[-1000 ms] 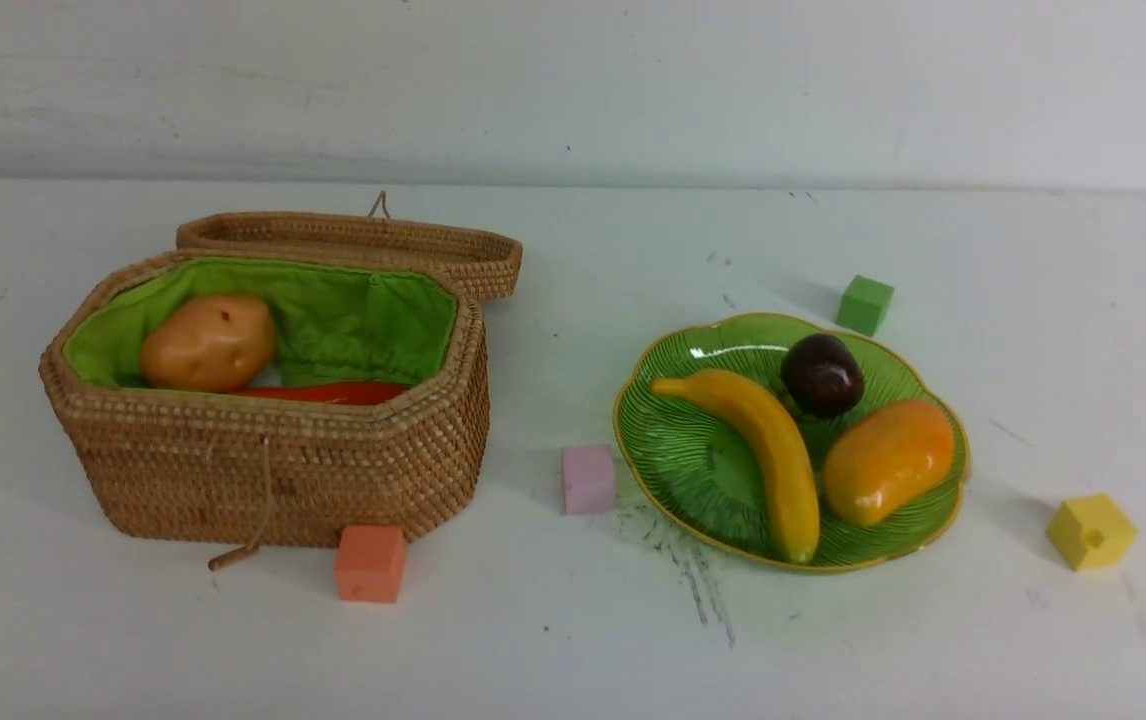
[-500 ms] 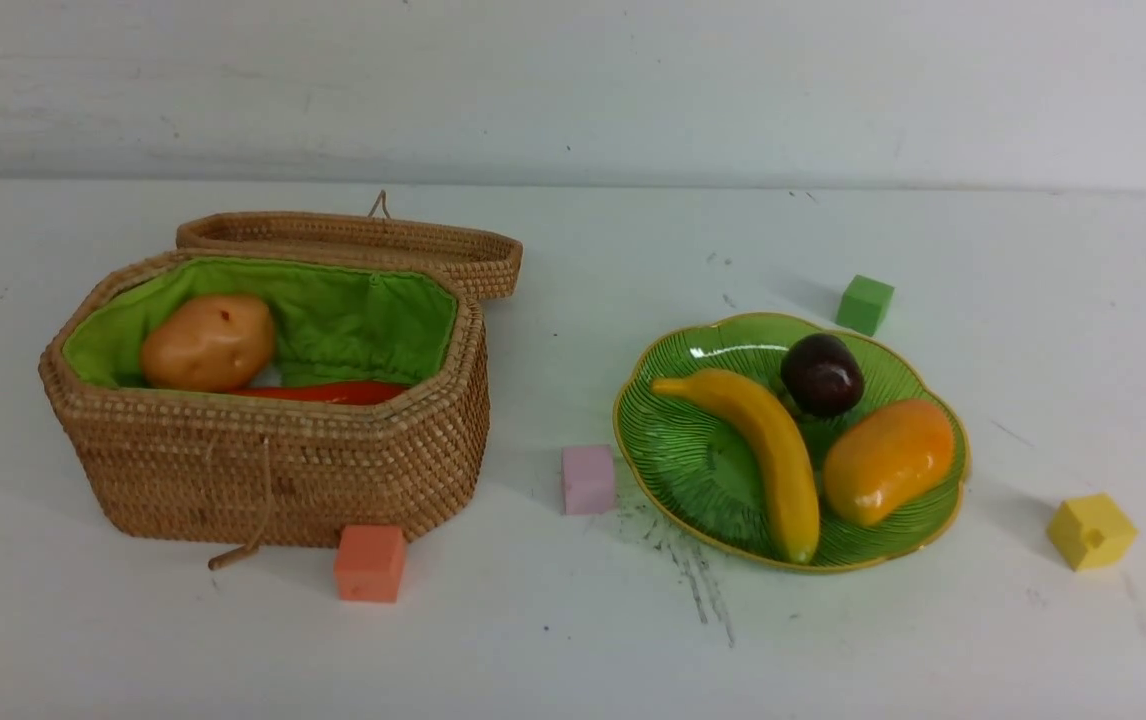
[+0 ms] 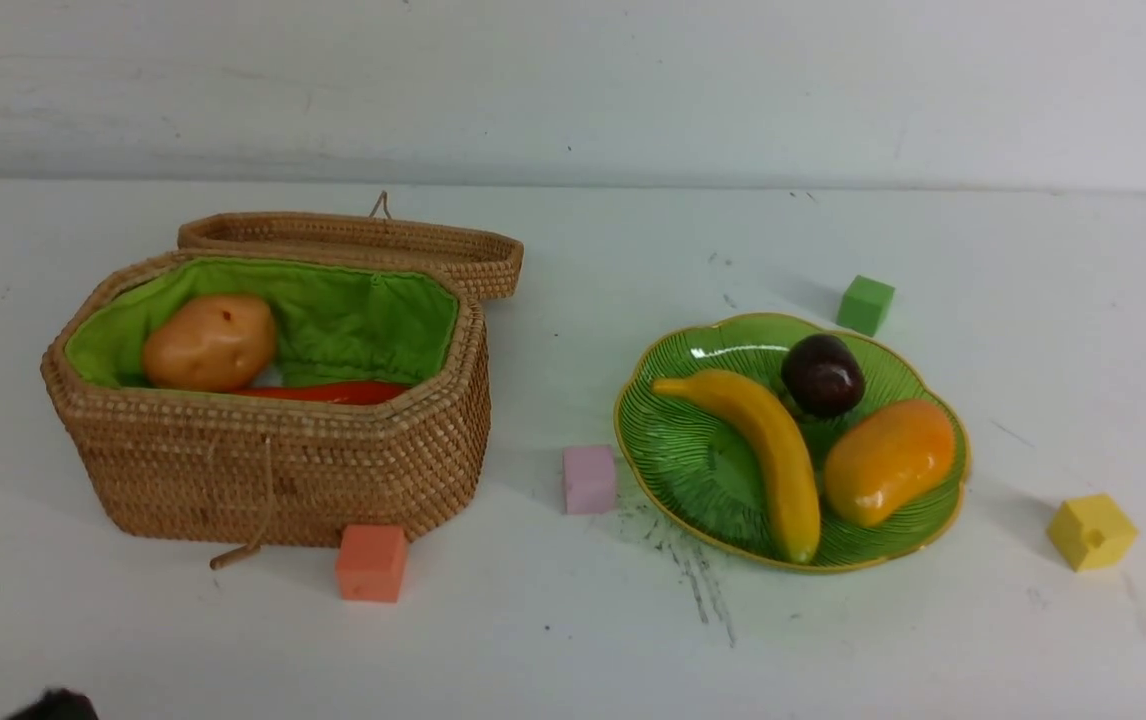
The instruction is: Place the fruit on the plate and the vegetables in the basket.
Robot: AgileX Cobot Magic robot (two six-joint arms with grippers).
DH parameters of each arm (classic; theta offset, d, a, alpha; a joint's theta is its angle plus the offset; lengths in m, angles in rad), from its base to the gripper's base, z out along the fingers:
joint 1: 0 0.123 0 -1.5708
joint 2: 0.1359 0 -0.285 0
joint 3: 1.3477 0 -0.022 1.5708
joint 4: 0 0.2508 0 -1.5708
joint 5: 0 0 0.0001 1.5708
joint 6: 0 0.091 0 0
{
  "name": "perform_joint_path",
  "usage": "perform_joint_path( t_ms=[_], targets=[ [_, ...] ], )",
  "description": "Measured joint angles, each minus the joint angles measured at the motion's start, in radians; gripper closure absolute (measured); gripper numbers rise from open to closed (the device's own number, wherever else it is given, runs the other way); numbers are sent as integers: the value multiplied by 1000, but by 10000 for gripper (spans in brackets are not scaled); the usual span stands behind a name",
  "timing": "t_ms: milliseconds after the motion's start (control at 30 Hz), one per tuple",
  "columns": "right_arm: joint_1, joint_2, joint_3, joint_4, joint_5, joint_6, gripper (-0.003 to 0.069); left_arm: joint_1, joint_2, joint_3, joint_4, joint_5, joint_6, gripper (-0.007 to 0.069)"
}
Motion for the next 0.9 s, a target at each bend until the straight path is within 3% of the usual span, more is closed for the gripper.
perform_joint_path(
  t_ms=[200, 300, 367, 533, 900],
  targets=[
    [0, 0, 0, 0, 0, 0, 648, 183, -40, 36, 317, -53, -302, 638],
    [0, 0, 0, 0, 0, 0, 643, 229, -46, 61, 401, 33, -431, 638],
    [0, 0, 0, 3, 1, 0, 643, 239, -46, 66, 438, 176, -521, 638],
    [0, 0, 0, 3, 0, 0, 636, 220, -46, 70, 435, 243, -592, 638],
    [0, 0, 0, 3, 0, 0, 622, 217, -46, 70, 434, 242, -601, 638]
  ],
)
